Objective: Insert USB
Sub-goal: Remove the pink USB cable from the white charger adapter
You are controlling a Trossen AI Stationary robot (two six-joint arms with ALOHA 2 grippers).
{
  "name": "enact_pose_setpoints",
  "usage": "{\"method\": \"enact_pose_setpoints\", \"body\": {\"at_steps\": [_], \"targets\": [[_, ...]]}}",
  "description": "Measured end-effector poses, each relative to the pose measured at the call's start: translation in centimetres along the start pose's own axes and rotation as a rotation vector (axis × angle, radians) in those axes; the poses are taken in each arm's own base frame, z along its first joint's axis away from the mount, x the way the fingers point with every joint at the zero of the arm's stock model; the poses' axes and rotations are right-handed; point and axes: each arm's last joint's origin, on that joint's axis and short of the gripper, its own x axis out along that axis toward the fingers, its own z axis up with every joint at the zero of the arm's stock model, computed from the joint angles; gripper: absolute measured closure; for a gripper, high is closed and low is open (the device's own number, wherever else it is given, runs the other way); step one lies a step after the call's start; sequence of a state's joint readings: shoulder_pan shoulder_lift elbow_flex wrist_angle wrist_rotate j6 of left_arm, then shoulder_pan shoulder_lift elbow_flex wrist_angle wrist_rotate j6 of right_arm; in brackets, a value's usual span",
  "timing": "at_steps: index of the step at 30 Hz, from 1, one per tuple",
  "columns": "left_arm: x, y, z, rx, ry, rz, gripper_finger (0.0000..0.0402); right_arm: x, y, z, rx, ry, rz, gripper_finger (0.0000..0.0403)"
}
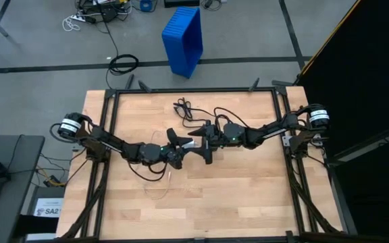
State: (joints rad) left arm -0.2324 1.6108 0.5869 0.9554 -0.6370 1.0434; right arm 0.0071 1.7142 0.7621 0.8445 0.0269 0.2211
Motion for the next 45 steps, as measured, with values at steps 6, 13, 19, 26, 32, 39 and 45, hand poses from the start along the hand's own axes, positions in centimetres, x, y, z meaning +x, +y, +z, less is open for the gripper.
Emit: {"method": "enact_pose_setpoints", "body": {"at_steps": [6, 13, 19, 26, 32, 39, 45], "targets": [[-0.4, 0.1, 0.7, -0.001, -0.025, 0.034, 0.0248, 0.0, 0.0, -0.1, 0.002, 0.005, -0.001, 0.0108], [-0.5, 0.2, 0.9, 0.007, -0.036, 0.041, 0.0248, 0.0, 0.0, -0.1, 0.005, 0.006, 0.003, 0.0123], [-0.6, 0.2, 1.0, 0.003, -0.042, 0.043, 0.0248, 0.0, 0.2, -0.1, 0.008, 0.014, 0.064, 0.0201], [-0.6, 0.3, 1.0, -0.003, -0.058, 0.050, 0.0248, 0.0, 0.3, -0.1, 0.033, 0.019, 0.097, 0.0312], [-0.8, 0.2, 1.2, -0.010, -0.052, 0.053, 0.0246, -0.1, 0.3, -0.1, 0.025, 0.019, 0.105, 0.0312], [-2.2, -0.3, 2.3, 0.089, 0.075, 0.122, 0.0155, -0.3, 0.4, 0.3, -0.006, 0.021, 0.106, 0.0312], [-2.8, -0.6, 2.7, 0.151, 0.123, 0.134, 0.0200, -0.4, 0.3, 0.3, -0.004, 0.029, 0.095, 0.0312]]}}
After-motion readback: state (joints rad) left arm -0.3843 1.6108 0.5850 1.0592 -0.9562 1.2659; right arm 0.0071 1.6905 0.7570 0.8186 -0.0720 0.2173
